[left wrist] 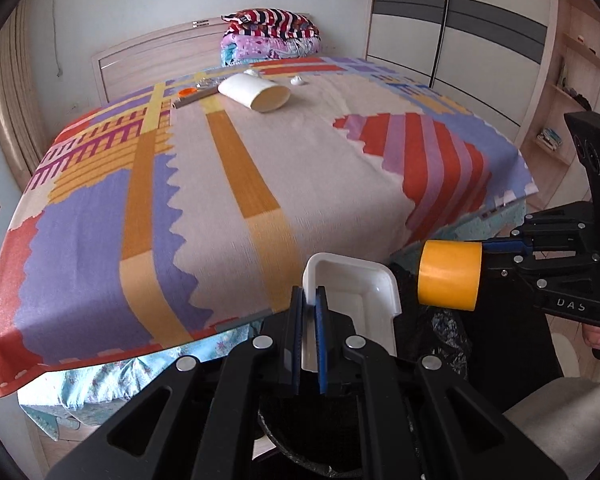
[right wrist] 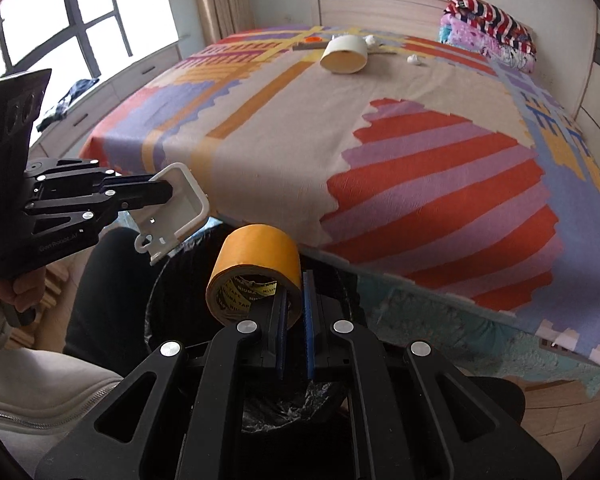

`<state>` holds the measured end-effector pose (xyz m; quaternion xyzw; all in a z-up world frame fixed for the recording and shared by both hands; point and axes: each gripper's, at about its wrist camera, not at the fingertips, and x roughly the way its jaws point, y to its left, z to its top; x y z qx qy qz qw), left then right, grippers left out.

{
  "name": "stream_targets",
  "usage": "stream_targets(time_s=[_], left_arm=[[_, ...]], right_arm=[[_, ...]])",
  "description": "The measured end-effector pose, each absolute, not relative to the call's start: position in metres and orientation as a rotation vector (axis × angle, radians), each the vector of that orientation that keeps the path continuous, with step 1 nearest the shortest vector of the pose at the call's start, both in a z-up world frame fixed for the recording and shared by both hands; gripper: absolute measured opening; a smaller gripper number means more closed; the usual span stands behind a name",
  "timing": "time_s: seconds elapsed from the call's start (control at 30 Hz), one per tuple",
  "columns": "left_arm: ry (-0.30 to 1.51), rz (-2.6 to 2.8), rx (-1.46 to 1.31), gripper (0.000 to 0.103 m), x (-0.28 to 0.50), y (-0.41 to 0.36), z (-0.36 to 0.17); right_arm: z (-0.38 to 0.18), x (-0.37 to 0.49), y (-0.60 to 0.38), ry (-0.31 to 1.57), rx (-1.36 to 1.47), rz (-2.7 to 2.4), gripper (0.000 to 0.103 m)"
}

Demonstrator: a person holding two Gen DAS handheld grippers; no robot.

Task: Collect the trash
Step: 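Carry the tray and tape roll down over the black trash bin with both tools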

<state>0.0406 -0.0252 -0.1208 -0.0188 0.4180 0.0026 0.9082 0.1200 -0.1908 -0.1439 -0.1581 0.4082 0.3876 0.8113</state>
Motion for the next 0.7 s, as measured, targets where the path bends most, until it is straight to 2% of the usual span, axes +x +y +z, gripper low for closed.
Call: stream_targets(time_s=[0.33,0.47,0.7], left_arm=[[1.034,-0.011,0.020,0.006,0.054,-0.039,-0.191],[1.082,0.010,0.131,0.006,0.056,-0.049,-0.215],[1.128,0.038,0.237,0.006,0.055,-0.059,-0.241]], right_arm=[[-0.204,0.116,-0.172,0.989,-0.483,0.820,0.008],[-0.231,0.116,-0.160,1.056,-0.577,0.782,0.008],[-0.250,0.118,-0.141,1.093,-0.658,0.770,0.008]])
